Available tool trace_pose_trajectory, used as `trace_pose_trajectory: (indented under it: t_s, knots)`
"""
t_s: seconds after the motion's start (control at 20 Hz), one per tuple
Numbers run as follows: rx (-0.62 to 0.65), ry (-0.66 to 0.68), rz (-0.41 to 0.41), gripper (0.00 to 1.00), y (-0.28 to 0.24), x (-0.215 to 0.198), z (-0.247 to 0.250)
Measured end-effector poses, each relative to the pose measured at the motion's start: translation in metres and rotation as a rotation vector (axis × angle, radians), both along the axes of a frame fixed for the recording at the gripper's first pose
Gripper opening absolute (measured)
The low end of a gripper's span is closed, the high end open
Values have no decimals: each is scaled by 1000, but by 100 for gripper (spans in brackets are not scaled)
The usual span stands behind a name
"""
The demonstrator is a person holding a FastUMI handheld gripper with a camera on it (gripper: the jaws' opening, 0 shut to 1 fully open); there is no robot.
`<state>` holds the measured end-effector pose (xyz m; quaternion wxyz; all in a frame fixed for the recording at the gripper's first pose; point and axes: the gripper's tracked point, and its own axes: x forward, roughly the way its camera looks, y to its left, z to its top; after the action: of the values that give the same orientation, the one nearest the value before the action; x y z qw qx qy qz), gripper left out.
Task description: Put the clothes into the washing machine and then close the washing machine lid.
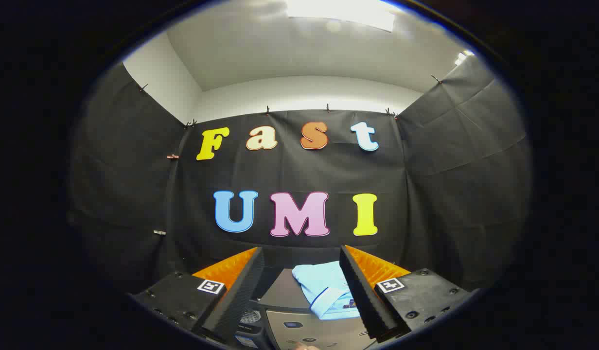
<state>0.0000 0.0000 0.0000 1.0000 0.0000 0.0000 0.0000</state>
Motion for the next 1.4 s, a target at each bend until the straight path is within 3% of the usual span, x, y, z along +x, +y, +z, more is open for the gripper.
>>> trace_pose_trajectory:
  t_s: [1.4]
  knots:
    - [-35,44,-51,98,-18,-3,-9]
